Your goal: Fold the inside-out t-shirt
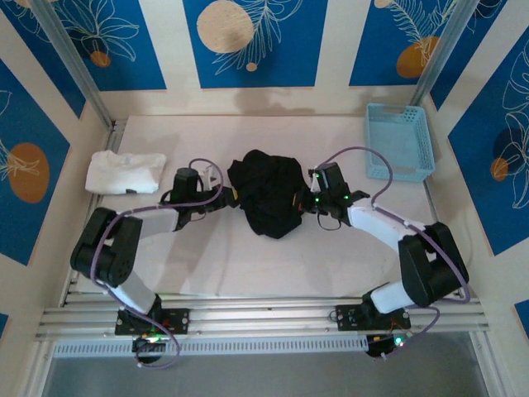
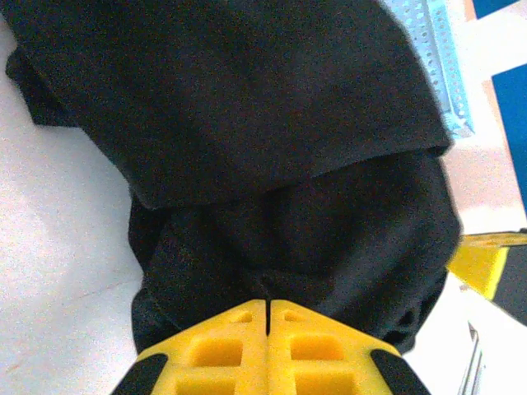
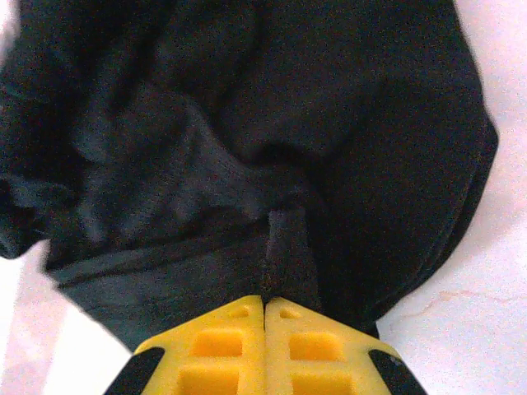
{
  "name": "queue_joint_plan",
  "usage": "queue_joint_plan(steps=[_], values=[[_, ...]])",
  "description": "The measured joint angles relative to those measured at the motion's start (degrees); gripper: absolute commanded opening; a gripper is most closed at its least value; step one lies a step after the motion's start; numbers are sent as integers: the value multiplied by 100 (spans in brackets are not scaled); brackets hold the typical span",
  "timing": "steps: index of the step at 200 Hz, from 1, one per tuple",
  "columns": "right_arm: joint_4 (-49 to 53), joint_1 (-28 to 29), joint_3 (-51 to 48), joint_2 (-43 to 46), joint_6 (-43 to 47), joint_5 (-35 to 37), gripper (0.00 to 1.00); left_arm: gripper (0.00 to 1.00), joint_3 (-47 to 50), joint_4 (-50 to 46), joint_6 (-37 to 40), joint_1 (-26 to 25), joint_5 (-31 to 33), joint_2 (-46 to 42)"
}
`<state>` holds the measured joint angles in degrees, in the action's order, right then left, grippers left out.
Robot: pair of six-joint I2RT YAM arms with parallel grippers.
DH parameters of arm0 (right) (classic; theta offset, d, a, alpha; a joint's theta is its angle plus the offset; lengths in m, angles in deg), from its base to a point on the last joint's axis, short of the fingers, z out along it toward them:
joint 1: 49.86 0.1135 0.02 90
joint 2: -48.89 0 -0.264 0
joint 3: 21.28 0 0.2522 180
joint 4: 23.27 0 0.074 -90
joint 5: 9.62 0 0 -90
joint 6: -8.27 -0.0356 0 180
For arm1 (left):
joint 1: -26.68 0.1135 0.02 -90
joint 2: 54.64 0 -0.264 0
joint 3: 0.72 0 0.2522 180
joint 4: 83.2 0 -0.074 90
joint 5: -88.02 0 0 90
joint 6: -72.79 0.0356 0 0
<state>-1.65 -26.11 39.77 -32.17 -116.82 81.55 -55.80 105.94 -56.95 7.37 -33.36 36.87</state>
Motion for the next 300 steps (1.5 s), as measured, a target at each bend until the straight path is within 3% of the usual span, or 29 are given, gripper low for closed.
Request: queue_joint_plan(steps=[46,93,142,182,221,250,300], values=[[216,-520,1165,1255,535,164,0,0,-1379,-1585,765,0,1040,-1829],[249,-1185,2459,2365,962,208,0,0,-2695,-2181,1681,0,2625,-3355],[529,-1539,3209,2577,1311,258,0,0,-3484,-2712,2540,17,3893,-3473],[1137,-2218,3416,2566,1375,494,0,0,-3585,-3274,2946,302,4686,-3366],[1484,-2616,3663,2503,1373,734,0,0,-4024,-3814,2988,728,4883,-3123],[1526,-2618,3755,2162,1349,518,0,0,-4142,-3976,2900,745,4426,-2789],[1639,-2505,3150,1633,1355,-195,0,0,-3176,-4065,2636,745,3751,-2531]])
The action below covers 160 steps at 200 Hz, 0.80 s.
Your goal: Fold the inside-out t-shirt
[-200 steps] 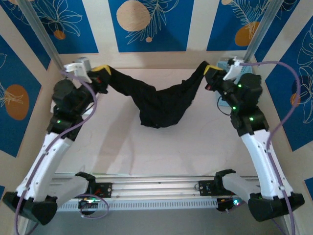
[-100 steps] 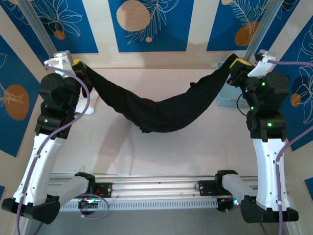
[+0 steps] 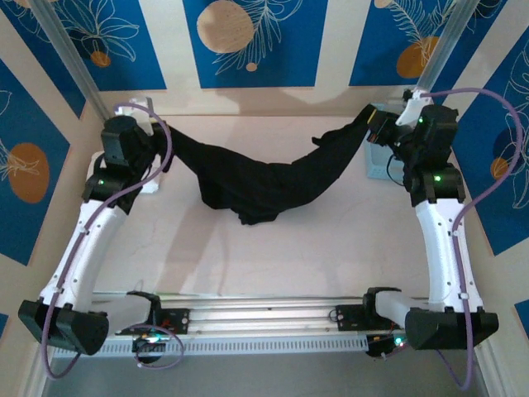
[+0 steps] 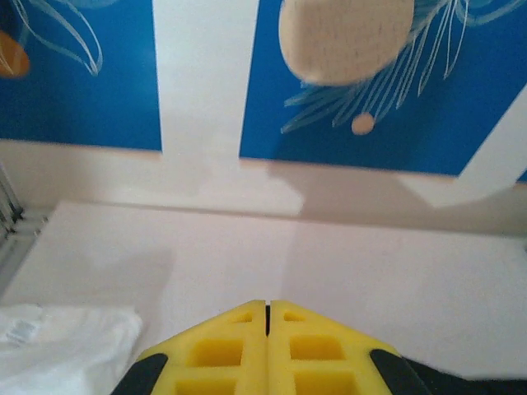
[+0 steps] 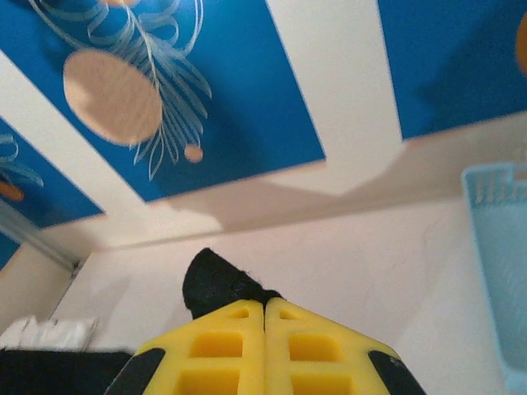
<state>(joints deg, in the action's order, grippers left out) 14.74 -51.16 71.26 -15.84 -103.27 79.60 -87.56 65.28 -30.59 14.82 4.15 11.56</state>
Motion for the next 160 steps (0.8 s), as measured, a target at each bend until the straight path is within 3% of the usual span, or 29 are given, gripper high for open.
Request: queue_joint_plan(steps=[24,58,107,160], values=[[35,0,-13,96,-9,-236,0,0,94,42,-188,0,-216,-269],[63,-7,444,647,-90,-308,0,0,-20,433,-581,0,-570,-1298],[103,-22,1519,1792,-31,348,0,0,-809,881,-866,0,-614,-2575],[170,-22,2288,1976,282,1032,0,0,-1917,767,-422,2,-28,-2347]])
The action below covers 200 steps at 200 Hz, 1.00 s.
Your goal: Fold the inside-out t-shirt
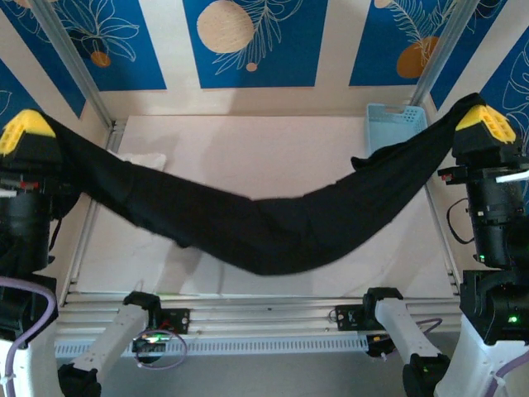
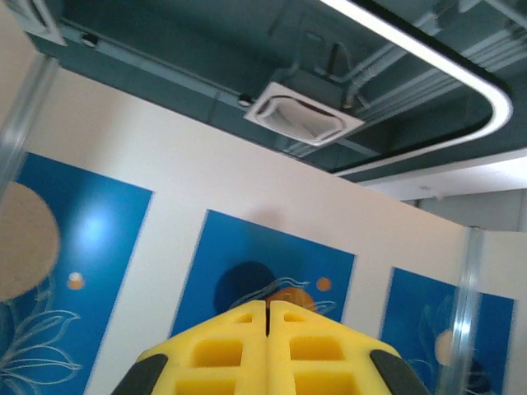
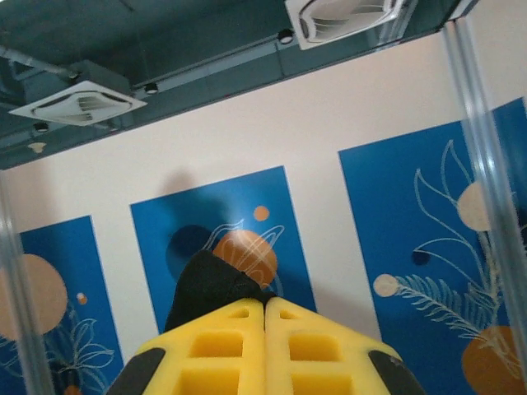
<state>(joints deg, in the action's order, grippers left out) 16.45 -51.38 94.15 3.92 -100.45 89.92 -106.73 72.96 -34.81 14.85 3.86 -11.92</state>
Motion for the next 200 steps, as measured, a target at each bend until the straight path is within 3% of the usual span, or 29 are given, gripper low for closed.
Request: queue_joint_plan(steps=[38,74,89,107,130,142,157,200], values=[[-157,0,214,-946,221,229,0,0,-199,114,459,74,549,1685],[-632,-4,313,-2903,168,227,0,0,-636,195,466,426,487,4444],[-750,9,623,-4153,72,225,3,15,-990,162,463,533,426,5646],[-520,57,1366,-5761,-15,227,21,51,-1768,-245,450,612,334,7189],[201,142,2518,-7764,-37,293,39,70,-2983,-1010,431,671,282,8749],[533,197,2566,-8218,24,345,45,74,-2975,-1329,385,688,256,8955],[748,269,2120,-8312,70,352,52,77,-2273,-1204,286,704,90,8693],[533,472,52,-6992,109,-188,53,78,968,203,-236,529,-638,6518]])
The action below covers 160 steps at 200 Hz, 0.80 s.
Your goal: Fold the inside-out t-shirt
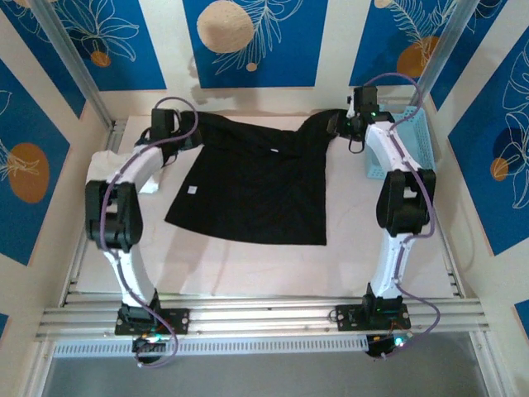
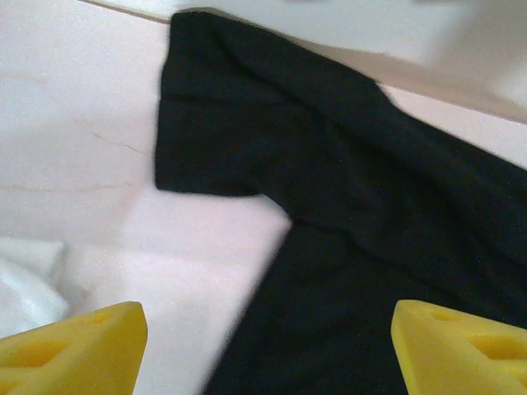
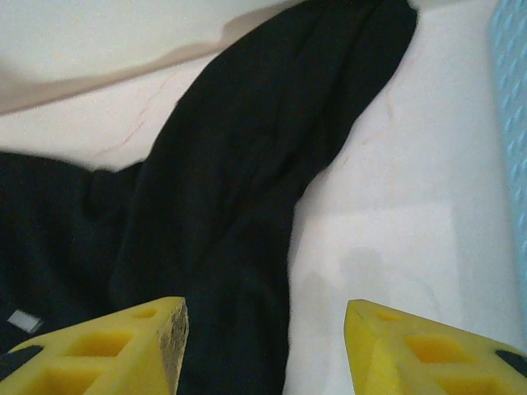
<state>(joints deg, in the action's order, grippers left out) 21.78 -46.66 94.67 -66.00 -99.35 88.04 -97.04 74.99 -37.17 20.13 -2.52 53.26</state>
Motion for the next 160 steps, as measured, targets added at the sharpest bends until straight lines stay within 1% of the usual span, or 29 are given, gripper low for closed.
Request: queue_joint_plan(steps=[14,31,55,77,93,101,111,127,160], values=[[-133,144,-538,450,-70,-151,53,78,640,505,-164,-216,-133,-431],[-214,428,-1165,835,-168,-192,53,78,1272,922,-286,-520,-168,-605],[-173,750,-2098,1060,-339,-186,53,78,2076,938,-428,-750,-118,-614],[-57,817,-3274,1436,-575,-186,53,80,2859,883,-568,-695,199,-850],[166,887,-4096,1858,-809,-184,54,83,3434,798,-656,-636,463,-1329],[293,966,-4365,2033,-905,-181,54,86,3630,748,-680,-619,586,-1582],[407,1088,-4551,2177,-992,-168,55,90,3790,715,-699,-592,721,-1849],[459,1270,-4725,2306,-1121,-166,55,91,3923,695,-710,-514,863,-2124],[439,1390,-4957,2315,-1274,-170,54,91,4006,610,-708,-229,892,-2111]])
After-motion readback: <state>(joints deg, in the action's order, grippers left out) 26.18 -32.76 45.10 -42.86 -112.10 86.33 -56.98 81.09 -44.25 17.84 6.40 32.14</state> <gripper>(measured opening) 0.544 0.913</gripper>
